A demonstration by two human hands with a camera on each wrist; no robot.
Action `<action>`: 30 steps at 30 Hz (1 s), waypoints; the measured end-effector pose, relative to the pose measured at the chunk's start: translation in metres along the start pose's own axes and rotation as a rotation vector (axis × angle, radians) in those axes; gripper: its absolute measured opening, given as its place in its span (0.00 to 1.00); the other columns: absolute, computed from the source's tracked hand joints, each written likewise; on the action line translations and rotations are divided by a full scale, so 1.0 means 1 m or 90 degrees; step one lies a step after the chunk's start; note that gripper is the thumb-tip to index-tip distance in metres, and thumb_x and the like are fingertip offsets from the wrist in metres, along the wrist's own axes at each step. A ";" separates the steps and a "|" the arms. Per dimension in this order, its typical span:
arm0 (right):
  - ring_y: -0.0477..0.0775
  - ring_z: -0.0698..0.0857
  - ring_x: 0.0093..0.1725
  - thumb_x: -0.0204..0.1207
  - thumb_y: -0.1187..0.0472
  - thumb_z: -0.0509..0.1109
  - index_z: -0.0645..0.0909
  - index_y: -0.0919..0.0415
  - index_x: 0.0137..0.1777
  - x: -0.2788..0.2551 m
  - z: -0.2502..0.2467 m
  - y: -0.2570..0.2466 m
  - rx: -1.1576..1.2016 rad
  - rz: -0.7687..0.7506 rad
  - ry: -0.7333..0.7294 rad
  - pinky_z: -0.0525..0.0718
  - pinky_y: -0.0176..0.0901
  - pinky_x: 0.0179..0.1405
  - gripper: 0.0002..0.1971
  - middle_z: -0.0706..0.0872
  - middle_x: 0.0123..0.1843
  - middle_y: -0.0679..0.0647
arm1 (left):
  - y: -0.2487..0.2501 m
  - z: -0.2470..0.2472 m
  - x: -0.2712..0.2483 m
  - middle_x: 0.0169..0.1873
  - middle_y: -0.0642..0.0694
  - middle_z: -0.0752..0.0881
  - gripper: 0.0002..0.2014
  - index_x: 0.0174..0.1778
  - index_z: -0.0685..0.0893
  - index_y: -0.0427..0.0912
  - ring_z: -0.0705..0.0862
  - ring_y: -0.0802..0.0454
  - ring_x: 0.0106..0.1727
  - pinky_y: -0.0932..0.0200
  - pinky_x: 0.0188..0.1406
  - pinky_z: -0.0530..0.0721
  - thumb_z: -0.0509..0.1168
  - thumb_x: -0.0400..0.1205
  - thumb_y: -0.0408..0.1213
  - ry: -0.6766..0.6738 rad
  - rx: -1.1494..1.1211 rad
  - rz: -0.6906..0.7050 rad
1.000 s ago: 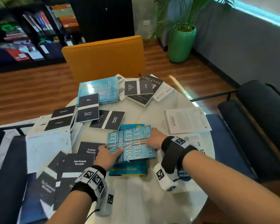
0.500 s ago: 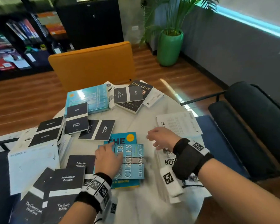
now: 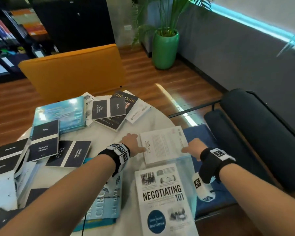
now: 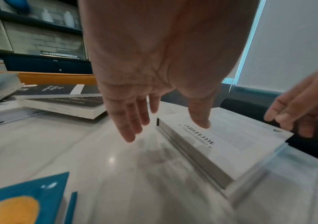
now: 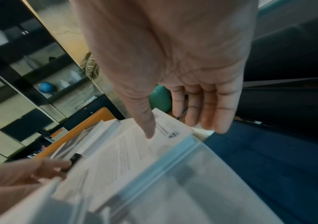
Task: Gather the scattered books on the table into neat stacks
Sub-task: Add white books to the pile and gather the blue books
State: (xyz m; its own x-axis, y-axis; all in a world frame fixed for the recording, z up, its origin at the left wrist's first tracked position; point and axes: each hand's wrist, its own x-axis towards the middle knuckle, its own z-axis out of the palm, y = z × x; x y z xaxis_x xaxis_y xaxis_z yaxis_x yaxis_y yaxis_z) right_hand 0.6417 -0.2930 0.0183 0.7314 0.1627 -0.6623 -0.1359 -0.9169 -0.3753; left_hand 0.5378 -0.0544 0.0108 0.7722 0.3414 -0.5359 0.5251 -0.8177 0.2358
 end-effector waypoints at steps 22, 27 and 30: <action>0.57 0.84 0.59 0.63 0.47 0.81 0.76 0.52 0.59 0.040 0.009 0.018 0.160 -0.132 -0.022 0.86 0.57 0.59 0.27 0.80 0.64 0.58 | 0.015 0.008 0.023 0.62 0.44 0.74 0.42 0.72 0.74 0.50 0.67 0.42 0.70 0.44 0.71 0.69 0.76 0.65 0.64 0.081 -0.081 0.017; 0.55 0.88 0.53 0.74 0.57 0.76 0.76 0.60 0.56 -0.006 -0.022 -0.024 0.337 -0.252 -0.009 0.91 0.47 0.39 0.16 0.84 0.59 0.58 | -0.001 -0.004 0.010 0.56 0.46 0.88 0.19 0.65 0.83 0.47 0.80 0.45 0.63 0.48 0.68 0.69 0.67 0.81 0.51 0.205 -0.194 0.070; 0.51 0.87 0.49 0.73 0.61 0.77 0.73 0.60 0.47 -0.044 -0.032 -0.045 0.345 -0.361 0.007 0.90 0.48 0.43 0.13 0.86 0.51 0.52 | -0.015 -0.015 -0.009 0.56 0.46 0.86 0.16 0.66 0.82 0.53 0.79 0.44 0.62 0.49 0.63 0.67 0.57 0.86 0.48 0.291 -0.231 0.077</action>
State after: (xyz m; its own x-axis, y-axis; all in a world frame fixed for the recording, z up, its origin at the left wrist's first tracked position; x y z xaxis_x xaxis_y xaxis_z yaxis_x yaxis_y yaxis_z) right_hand 0.6366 -0.2709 0.0852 0.7925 0.5470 -0.2697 -0.0453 -0.3883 -0.9204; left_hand 0.5283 -0.0381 0.0238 0.8676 0.4862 -0.1040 0.4504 -0.6799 0.5788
